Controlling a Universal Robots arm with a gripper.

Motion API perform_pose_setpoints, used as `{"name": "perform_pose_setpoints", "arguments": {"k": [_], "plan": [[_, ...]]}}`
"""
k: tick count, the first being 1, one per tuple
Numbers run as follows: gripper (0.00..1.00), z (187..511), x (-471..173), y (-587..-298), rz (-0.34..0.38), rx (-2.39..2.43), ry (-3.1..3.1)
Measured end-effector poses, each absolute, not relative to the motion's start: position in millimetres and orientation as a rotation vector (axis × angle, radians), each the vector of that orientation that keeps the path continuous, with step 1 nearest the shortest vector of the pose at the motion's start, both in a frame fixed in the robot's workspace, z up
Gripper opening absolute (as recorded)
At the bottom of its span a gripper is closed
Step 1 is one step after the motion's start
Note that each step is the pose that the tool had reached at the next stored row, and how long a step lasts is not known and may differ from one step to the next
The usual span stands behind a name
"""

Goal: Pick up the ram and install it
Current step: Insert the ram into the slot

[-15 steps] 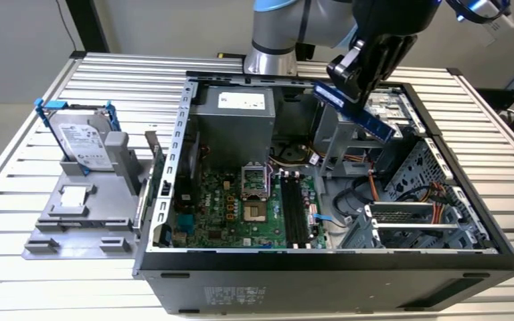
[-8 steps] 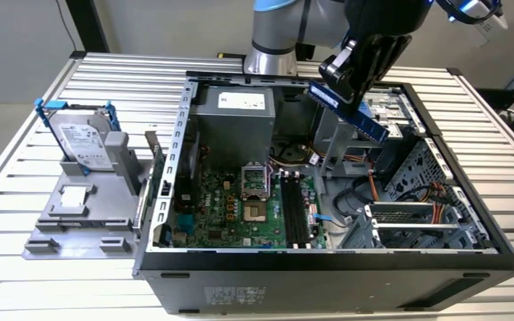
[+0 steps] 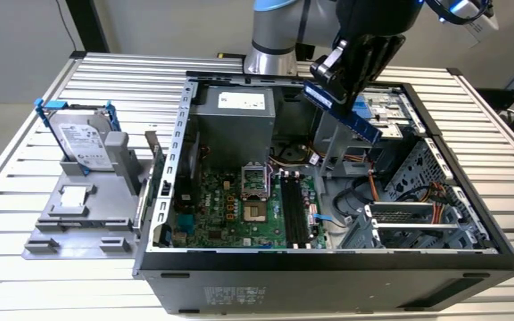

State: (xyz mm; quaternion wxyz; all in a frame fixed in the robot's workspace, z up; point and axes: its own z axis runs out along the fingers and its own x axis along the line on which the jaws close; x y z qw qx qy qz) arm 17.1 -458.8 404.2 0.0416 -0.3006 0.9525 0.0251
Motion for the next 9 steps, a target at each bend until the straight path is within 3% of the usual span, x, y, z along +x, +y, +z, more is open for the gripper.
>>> {"name": "perform_pose_setpoints", "arguments": {"k": [9], "plan": [[0.00,404.2,8.1,-460.0,0.076,-0.892,2.924]]}}
